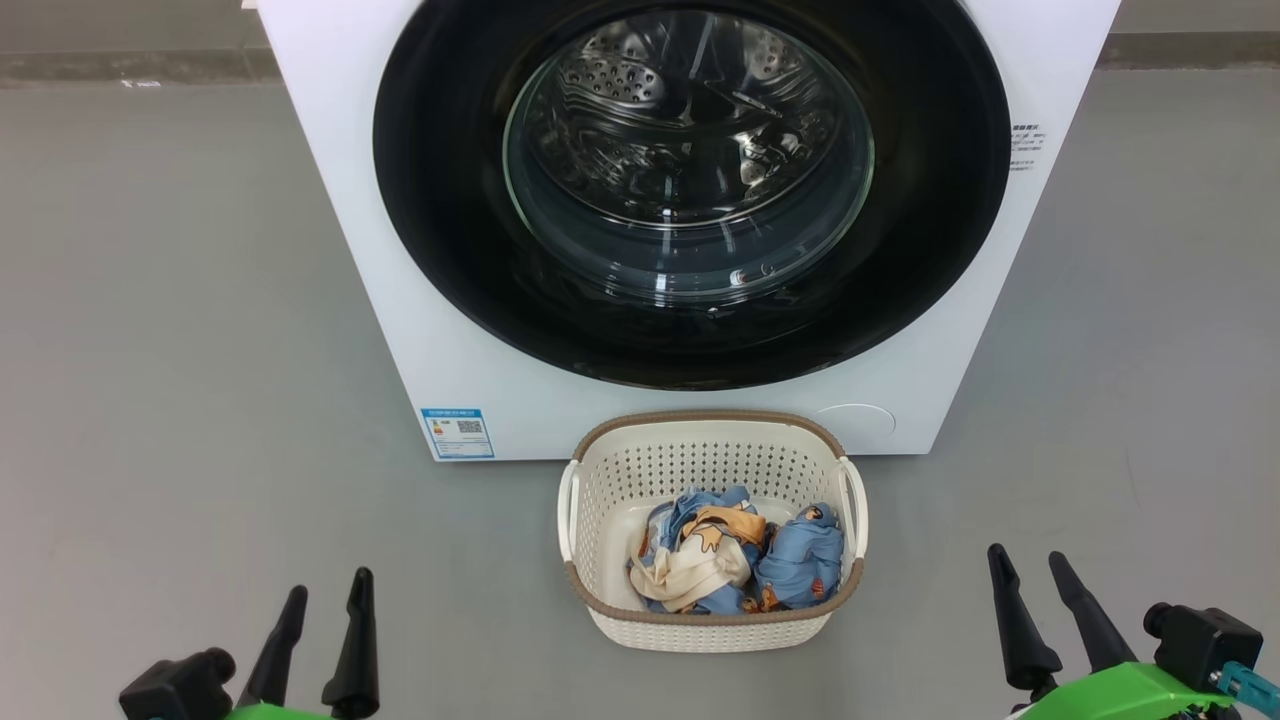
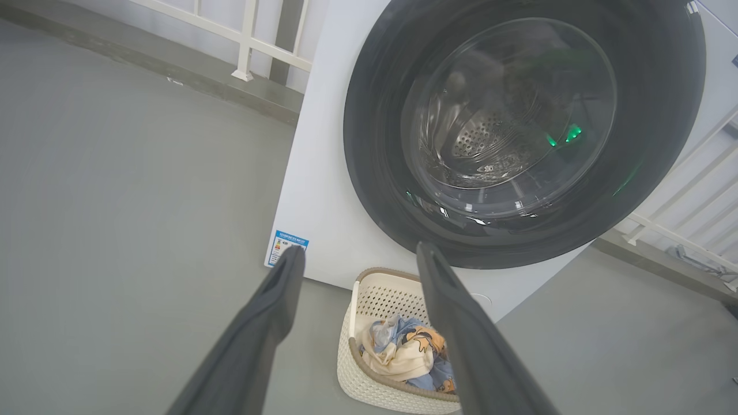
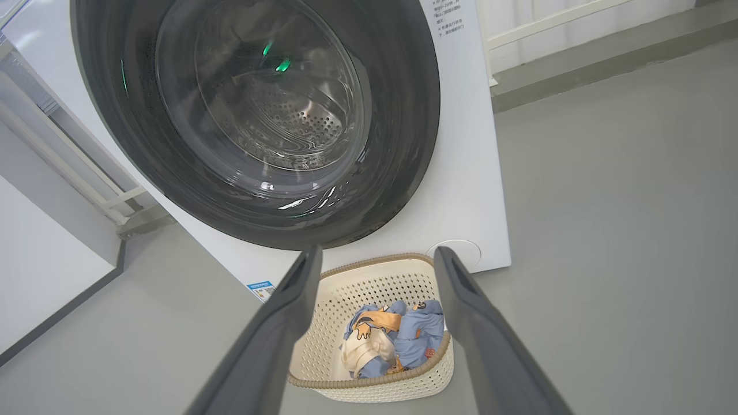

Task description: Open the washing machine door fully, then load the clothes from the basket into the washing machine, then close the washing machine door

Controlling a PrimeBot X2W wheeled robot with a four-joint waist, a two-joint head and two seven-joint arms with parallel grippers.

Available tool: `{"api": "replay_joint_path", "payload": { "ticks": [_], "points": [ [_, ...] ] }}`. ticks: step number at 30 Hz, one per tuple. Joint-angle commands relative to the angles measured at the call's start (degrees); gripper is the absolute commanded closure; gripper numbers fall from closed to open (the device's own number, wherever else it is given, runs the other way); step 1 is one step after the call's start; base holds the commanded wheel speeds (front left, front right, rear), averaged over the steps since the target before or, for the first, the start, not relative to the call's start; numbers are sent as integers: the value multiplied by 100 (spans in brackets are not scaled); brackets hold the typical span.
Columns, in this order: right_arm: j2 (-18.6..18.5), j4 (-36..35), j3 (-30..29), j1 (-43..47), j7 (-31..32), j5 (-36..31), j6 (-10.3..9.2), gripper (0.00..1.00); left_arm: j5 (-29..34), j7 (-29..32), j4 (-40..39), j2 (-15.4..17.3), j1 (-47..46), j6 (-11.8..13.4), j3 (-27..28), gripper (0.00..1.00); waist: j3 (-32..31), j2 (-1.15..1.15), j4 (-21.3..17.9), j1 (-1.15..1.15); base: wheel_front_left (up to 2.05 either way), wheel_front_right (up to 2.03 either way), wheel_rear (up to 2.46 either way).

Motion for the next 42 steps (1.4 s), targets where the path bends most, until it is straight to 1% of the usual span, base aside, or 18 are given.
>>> {"api": "replay_joint_path", "payload": {
  "ticks": [1, 23, 42],
  "points": [
    [-70, -175, 77, -26, -93, -210, 7, 0, 173, -102, -181, 115, -79, -14, 127, 0, 0, 0, 1, 0, 0, 0, 0],
    [-24, -251, -29, 56, -454, -1744, 9, 0, 1423, -469, -139, 168, -48, -18, 28, 0, 6, 0, -43, 0, 0, 0, 0],
    [40, -235, -158, 55, -455, -1740, 9, 0, 1308, -469, 141, 165, -136, -18, 61, 0, 47, 0, -55, 0, 0, 0, 0]
  ]
}}
